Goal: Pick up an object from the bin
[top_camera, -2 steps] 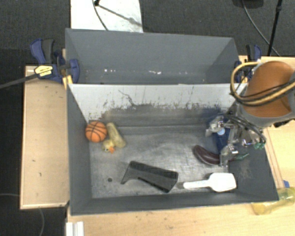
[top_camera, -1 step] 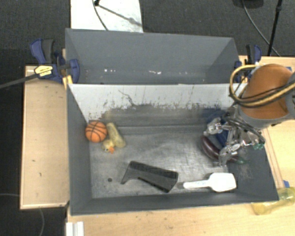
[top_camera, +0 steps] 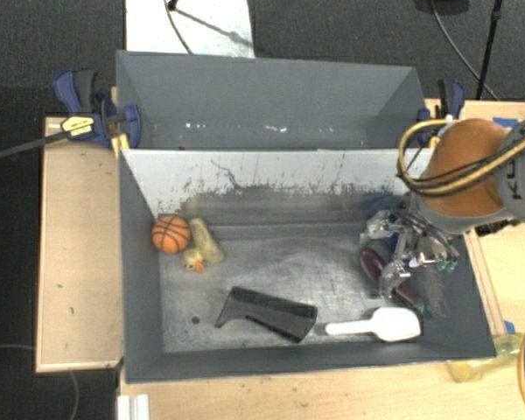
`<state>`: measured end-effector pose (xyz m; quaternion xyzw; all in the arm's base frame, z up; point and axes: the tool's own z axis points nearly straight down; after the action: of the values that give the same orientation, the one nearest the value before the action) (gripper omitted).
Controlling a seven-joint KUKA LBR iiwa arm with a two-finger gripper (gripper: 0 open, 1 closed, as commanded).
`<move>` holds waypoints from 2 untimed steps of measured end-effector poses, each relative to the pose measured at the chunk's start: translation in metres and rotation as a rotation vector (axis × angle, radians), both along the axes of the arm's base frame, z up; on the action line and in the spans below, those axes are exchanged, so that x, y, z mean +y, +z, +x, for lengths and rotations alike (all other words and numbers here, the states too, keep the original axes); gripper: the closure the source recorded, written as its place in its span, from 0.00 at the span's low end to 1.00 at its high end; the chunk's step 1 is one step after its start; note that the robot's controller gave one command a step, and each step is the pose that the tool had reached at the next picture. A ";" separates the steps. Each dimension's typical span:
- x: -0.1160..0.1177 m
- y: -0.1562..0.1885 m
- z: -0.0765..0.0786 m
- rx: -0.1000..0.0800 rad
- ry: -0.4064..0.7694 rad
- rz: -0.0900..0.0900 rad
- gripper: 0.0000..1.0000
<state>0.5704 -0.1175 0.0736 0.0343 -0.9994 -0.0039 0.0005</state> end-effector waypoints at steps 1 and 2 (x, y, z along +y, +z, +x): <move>0.000 0.007 0.007 0.006 -0.085 0.011 0.00; -0.012 0.001 0.006 -0.003 0.131 0.011 0.00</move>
Offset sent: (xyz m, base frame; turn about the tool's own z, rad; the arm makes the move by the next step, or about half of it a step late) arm 0.0034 -0.0261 -0.0018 -0.1247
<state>0.5769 -0.1294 0.0748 0.0999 -0.9950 -0.0091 -0.0008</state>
